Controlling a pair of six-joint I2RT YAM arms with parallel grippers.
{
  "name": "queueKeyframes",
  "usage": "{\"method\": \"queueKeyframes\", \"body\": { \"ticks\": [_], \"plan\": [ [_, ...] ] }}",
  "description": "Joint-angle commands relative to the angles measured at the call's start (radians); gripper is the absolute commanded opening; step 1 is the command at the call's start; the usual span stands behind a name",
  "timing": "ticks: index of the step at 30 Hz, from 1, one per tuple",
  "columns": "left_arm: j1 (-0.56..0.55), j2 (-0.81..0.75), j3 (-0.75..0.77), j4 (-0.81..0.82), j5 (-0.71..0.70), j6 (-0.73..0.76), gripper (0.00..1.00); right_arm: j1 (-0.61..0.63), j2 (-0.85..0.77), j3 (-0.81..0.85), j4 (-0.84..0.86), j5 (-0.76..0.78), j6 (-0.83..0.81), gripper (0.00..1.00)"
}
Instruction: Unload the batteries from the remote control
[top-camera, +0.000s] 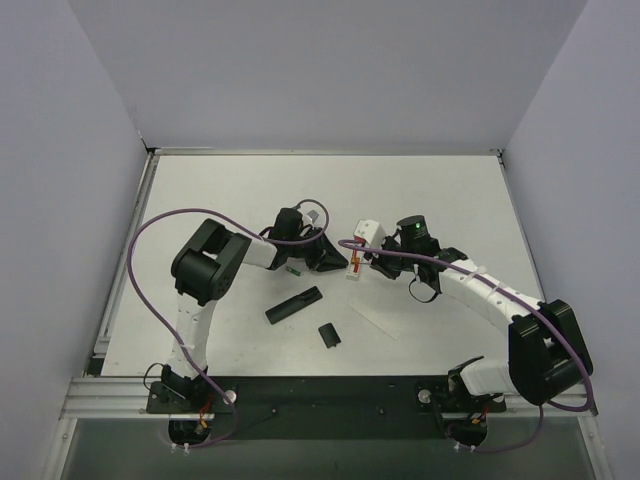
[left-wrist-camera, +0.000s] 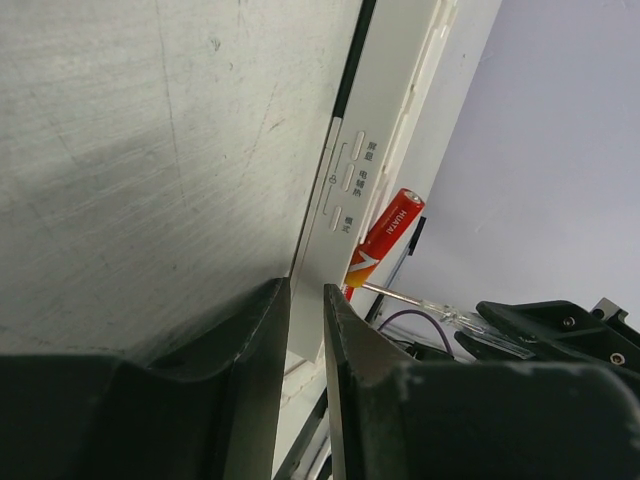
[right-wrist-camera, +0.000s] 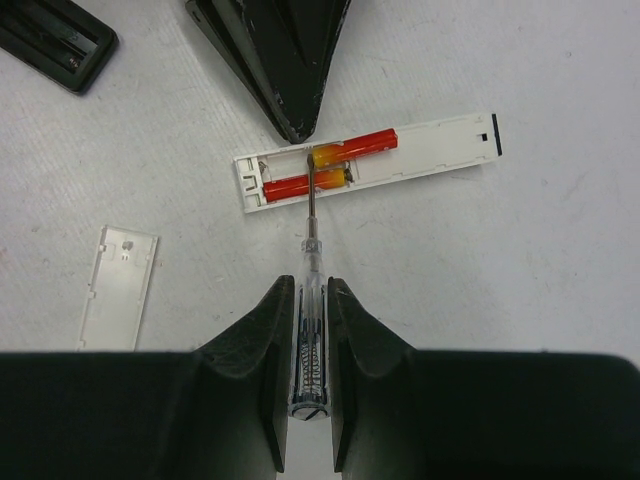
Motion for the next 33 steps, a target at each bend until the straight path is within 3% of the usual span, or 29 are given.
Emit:
{"method": "queueKeyframes", "body": {
  "ticks": [1,23,33],
  "plan": [
    [-0.003,-0.045,0.017,-0.034,-0.029,0.031,0.31,0.01,-0.019,0.031,0.024,-0.007,-0.001,0.0],
    [-0.009,-0.074,-0.012,-0.052,-0.059,0.047,0.31,0.055,-0.018,0.114,-0.013,0.038,0.016,0.0],
    [-0.035,-0.072,-0.013,-0.037,-0.057,0.037,0.31,0.027,-0.039,0.126,-0.047,0.185,0.076,0.0]
  ]
}}
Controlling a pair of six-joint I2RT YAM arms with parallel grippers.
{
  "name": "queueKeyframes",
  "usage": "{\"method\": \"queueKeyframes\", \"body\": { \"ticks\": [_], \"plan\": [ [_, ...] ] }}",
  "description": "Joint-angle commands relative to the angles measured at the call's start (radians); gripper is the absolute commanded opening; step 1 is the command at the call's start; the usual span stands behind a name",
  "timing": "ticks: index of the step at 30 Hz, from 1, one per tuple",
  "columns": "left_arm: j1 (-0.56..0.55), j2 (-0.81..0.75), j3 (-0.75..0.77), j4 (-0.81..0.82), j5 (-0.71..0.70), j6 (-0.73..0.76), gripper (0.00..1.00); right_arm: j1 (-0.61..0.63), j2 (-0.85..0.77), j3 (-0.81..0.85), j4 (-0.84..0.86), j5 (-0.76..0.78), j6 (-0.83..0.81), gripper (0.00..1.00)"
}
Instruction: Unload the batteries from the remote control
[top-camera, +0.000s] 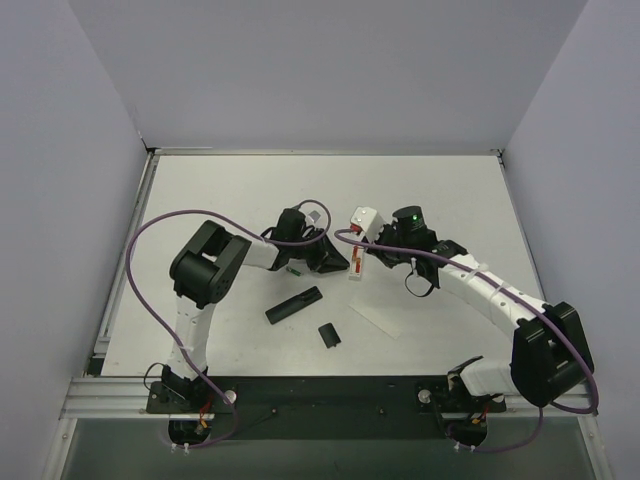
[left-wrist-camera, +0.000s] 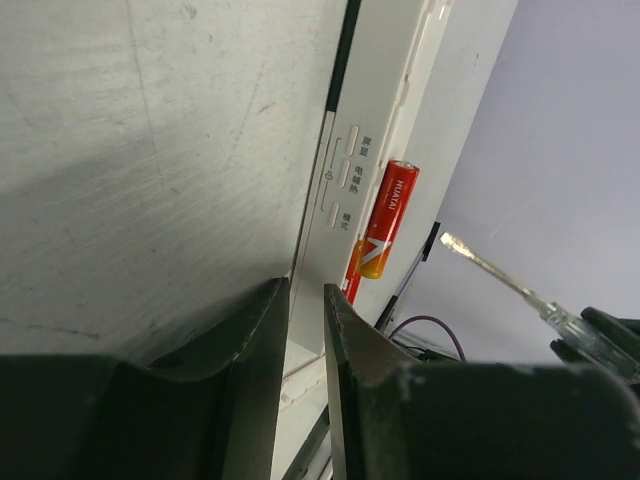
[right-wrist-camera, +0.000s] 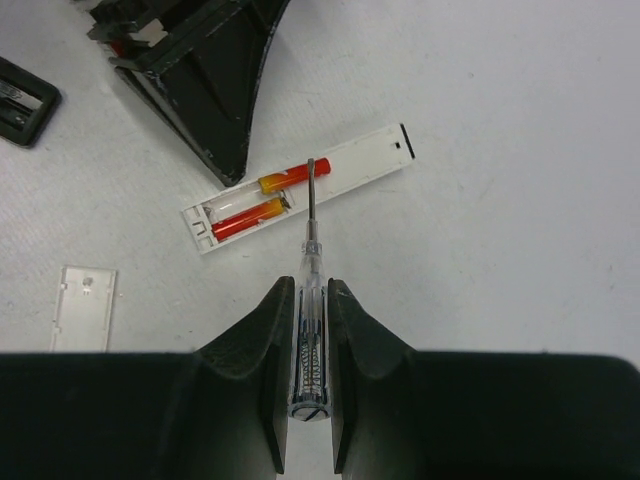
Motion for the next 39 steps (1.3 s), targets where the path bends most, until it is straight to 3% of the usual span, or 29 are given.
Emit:
{"method": "queueKeyframes", "body": {
  "ticks": [1,16,27,39],
  "plan": [
    [-0.017,-0.043,-0.006,0.003,-0.008,0.011,0.31,-0.021,-0.032,0.031,-0.024,0.092,0.048,0.0],
    [-0.008,-0.058,-0.023,0.005,-0.025,0.014,0.31,-0.026,0.017,0.034,-0.034,0.067,0.073,0.0],
    [0.038,-0.139,-0.006,-0.118,-0.099,0.111,0.31,-0.023,0.046,0.023,-0.014,0.046,0.086,0.0],
    [0.055,-0.167,-0.02,-0.141,-0.125,0.126,0.31,0.023,0.06,0.034,-0.002,0.049,0.096,0.0]
  ]
}}
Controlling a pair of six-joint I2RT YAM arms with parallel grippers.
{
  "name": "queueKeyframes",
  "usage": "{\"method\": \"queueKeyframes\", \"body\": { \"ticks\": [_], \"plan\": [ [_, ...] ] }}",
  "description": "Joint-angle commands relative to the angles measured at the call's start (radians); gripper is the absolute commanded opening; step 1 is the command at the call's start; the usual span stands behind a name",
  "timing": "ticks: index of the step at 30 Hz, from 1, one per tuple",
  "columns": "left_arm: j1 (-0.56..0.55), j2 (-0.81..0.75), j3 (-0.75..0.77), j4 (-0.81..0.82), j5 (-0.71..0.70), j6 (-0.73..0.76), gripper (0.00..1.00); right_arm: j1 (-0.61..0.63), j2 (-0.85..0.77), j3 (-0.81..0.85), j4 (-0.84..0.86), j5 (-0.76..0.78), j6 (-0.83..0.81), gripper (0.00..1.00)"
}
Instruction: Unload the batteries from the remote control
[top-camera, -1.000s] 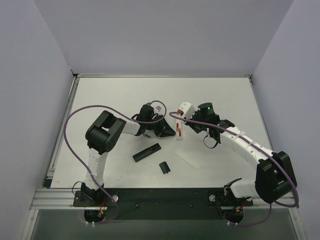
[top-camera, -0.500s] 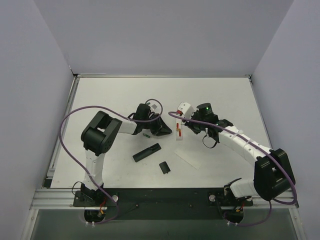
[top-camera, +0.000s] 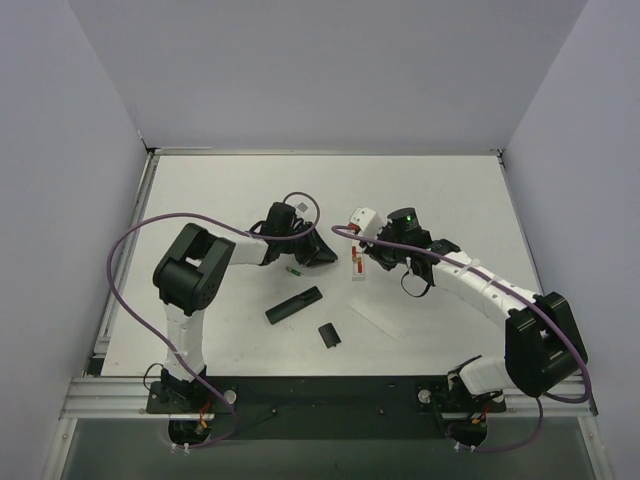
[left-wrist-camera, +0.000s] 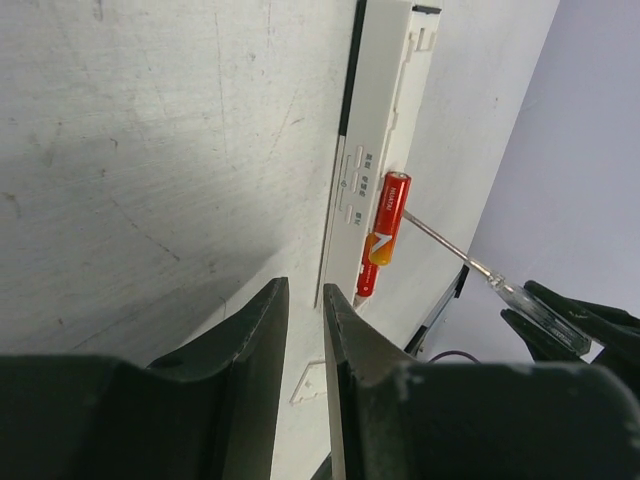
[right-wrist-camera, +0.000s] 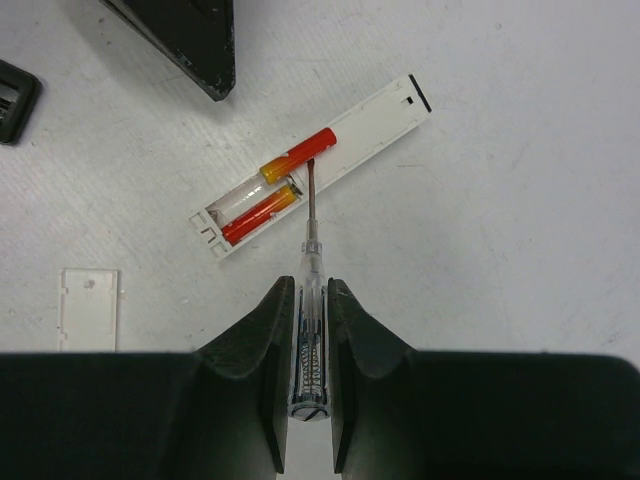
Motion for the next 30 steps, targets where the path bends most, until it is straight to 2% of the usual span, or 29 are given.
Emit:
{"method": "queueKeyframes", "body": {
  "ticks": [1,22,30],
  "plan": [
    [0.017,-0.051,0.001,-0.005,-0.019,0.017,0.31,0.03,0.008,0.036,0.005,-0.012,0.015,0.0],
    [0.04,-0.027,0.021,-0.033,-0.02,0.045,0.31,0.05,-0.029,0.057,-0.027,0.029,-0.005,0.0],
    [0.006,-0.08,0.092,-0.125,-0.048,0.109,0.31,0.053,-0.053,0.109,-0.194,0.036,-0.05,0.0]
  ]
}}
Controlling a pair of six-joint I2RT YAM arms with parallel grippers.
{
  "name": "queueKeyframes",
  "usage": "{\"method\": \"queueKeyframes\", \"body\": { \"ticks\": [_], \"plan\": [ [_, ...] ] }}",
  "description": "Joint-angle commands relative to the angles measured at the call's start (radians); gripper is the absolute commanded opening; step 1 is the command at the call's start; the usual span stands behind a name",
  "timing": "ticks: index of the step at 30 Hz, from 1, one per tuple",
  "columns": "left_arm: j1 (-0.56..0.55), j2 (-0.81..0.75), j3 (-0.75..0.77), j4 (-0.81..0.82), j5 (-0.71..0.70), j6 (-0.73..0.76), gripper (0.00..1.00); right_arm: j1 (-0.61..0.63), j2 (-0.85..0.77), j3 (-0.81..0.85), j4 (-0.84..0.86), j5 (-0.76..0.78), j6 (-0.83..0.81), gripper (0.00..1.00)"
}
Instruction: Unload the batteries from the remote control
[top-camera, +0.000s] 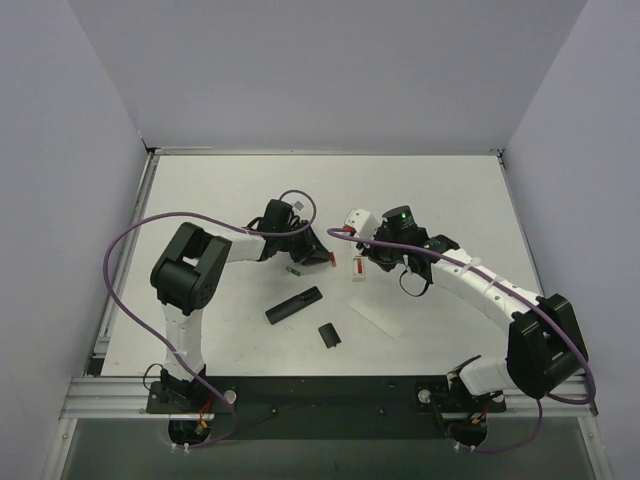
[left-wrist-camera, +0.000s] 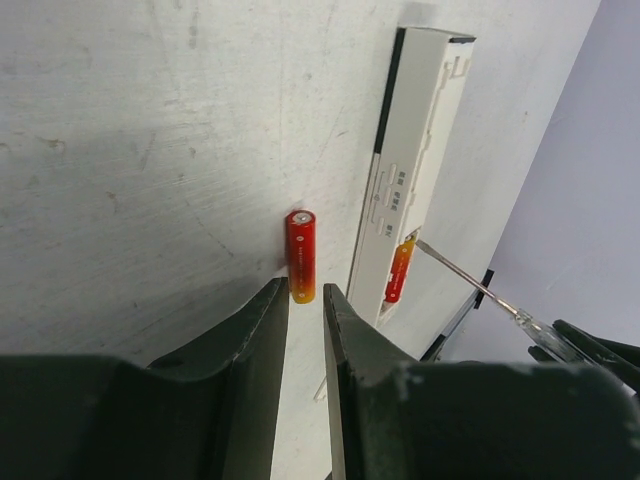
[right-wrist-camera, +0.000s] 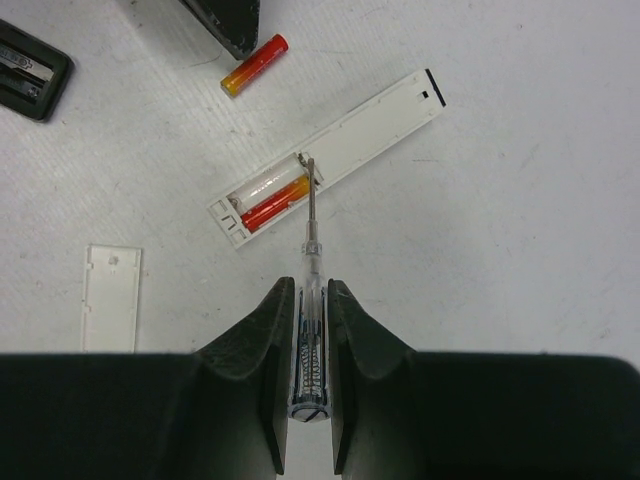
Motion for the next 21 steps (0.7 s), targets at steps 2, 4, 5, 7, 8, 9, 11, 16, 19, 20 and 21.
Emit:
{"method": "queueKeyframes", "body": {
  "ticks": [2,4,5,7,8,9,11,16,19,20,21],
  "plan": [
    [-0.035,-0.073,0.094,-0.055,-0.015,0.059,0.31,0.016,-0.069,0.076,-0.147,0.015,-0.046,0.0],
    [-0.054,-0.067,0.108,-0.036,-0.004,0.053,0.31,0.02,-0.073,0.088,-0.202,0.02,-0.055,0.0],
    [-0.062,-0.062,0.114,-0.033,-0.002,0.051,0.3,0.022,-0.073,0.1,-0.217,0.029,-0.069,0.0],
    [-0.081,-0.041,0.144,-0.032,0.002,0.053,0.31,0.029,-0.067,0.111,-0.265,0.038,-0.084,0.0],
    [-0.085,-0.03,0.154,-0.033,0.007,0.051,0.3,0.029,-0.066,0.117,-0.277,0.041,-0.093,0.0],
    [-0.088,-0.01,0.163,-0.024,0.017,0.047,0.31,0.031,-0.068,0.117,-0.287,0.041,-0.095,0.0],
    [-0.094,0.016,0.167,0.002,0.025,0.028,0.3,0.039,-0.071,0.117,-0.293,0.038,-0.101,0.0],
    [-0.099,0.053,0.169,0.036,0.031,0.018,0.3,0.056,-0.062,0.131,-0.322,0.059,-0.121,0.0],
    [-0.099,0.076,0.171,0.048,0.041,0.016,0.3,0.062,-0.051,0.136,-0.322,0.059,-0.129,0.0],
    [-0.099,0.085,0.172,0.051,0.044,0.012,0.3,0.065,-0.05,0.139,-0.322,0.058,-0.132,0.0],
    [-0.099,0.09,0.174,0.059,0.05,0.01,0.3,0.069,-0.047,0.139,-0.317,0.058,-0.133,0.0]
  ]
}}
